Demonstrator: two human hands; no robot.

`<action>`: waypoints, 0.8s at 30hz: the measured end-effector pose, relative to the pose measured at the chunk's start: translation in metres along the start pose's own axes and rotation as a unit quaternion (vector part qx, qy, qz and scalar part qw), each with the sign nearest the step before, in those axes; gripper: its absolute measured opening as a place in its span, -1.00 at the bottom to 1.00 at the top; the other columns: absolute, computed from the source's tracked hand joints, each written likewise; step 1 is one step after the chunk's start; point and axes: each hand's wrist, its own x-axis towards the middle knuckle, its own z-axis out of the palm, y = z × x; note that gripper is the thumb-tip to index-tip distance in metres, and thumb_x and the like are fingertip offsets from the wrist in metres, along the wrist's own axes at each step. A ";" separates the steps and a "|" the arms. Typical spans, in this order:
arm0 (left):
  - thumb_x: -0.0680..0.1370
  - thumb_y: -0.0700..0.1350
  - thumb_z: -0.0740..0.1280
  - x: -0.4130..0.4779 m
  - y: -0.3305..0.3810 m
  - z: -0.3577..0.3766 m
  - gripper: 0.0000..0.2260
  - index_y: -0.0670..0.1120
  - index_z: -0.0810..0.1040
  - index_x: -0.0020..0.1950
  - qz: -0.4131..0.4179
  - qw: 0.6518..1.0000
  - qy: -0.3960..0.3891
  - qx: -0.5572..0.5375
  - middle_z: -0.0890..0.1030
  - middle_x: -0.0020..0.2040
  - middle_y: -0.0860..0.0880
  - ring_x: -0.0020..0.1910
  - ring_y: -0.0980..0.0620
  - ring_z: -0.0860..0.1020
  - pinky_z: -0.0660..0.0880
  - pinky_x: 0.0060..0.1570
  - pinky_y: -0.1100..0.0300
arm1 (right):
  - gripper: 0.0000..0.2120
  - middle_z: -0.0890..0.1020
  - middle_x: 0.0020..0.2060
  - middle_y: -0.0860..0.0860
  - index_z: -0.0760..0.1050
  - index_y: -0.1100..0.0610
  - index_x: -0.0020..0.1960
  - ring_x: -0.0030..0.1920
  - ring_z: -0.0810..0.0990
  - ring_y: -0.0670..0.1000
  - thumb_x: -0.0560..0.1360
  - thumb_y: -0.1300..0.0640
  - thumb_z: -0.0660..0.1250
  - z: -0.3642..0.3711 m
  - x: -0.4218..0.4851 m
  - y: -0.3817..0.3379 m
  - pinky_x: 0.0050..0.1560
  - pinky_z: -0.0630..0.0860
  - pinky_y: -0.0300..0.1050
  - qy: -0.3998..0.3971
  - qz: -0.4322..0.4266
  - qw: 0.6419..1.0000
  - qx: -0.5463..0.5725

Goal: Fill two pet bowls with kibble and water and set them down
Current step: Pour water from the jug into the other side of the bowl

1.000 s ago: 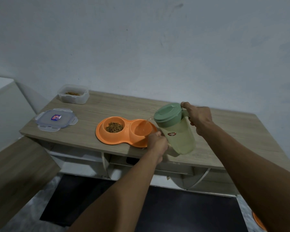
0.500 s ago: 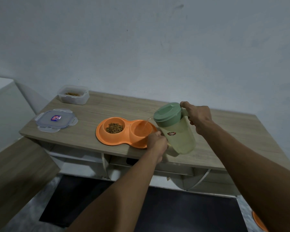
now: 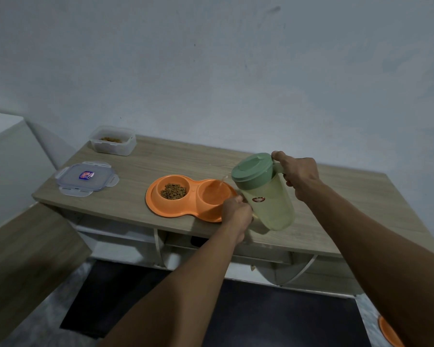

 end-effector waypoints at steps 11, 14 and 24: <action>0.57 -0.38 0.13 0.003 -0.001 0.000 -0.60 0.11 0.50 -0.21 0.001 1.000 0.007 0.001 0.60 -0.15 0.11 -0.08 0.12 0.54 0.50 0.11 0.09 | -0.51 0.59 -0.28 0.11 0.57 0.25 -0.15 -0.36 0.50 0.09 0.27 -0.19 0.49 0.002 0.003 -0.001 -0.25 0.48 0.00 -0.001 -0.003 1.000 -0.012; 0.55 -0.39 0.12 0.002 0.000 0.000 -0.59 0.11 0.50 -0.20 0.002 1.000 0.010 0.003 0.61 -0.13 0.11 -0.02 0.08 0.56 0.51 0.16 0.06 | -0.49 0.58 -0.30 0.11 0.58 0.26 -0.14 -0.38 0.48 0.09 0.25 -0.20 0.49 0.002 0.002 -0.001 -0.27 0.46 -0.02 -0.001 -0.002 1.000 -0.010; 0.57 -0.37 0.13 -0.004 0.005 -0.001 -0.60 -0.03 0.52 0.29 -0.006 1.000 0.000 0.000 0.59 -0.09 0.13 0.02 0.09 0.56 0.53 0.18 0.06 | -0.51 0.57 -0.31 0.10 0.57 0.26 -0.16 -0.38 0.48 0.08 0.28 -0.19 0.49 0.002 0.004 -0.001 -0.27 0.46 -0.02 -0.001 -0.006 1.000 -0.005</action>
